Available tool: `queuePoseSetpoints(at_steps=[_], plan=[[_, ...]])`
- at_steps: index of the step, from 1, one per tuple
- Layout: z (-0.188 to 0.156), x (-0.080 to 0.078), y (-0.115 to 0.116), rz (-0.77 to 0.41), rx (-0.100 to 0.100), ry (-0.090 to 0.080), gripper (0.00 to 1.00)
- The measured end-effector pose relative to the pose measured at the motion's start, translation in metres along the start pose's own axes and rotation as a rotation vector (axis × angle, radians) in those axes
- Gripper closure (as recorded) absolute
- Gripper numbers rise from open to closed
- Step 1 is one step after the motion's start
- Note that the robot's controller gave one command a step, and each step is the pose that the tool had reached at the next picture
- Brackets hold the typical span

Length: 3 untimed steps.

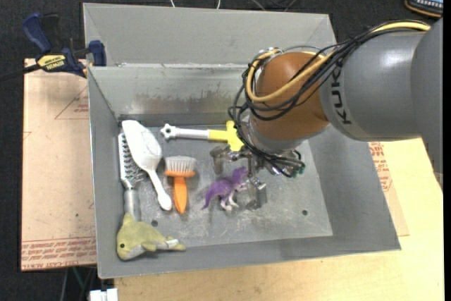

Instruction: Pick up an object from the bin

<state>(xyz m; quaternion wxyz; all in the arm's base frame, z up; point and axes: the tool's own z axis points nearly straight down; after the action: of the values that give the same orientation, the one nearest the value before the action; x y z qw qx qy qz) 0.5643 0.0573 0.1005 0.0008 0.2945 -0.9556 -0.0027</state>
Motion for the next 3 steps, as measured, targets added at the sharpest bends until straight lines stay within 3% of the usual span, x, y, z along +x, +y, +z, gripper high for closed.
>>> queuePoseSetpoints(at_steps=[1,2,3], plan=[[0.0303,0.0017,-0.0011,0.116,0.006,-0.011,0.00],[0.0296,0.0018,-0.0005,0.053,0.006,-0.012,1.00],[0.0296,0.0019,-0.0003,0.037,0.005,-0.013,1.00]])
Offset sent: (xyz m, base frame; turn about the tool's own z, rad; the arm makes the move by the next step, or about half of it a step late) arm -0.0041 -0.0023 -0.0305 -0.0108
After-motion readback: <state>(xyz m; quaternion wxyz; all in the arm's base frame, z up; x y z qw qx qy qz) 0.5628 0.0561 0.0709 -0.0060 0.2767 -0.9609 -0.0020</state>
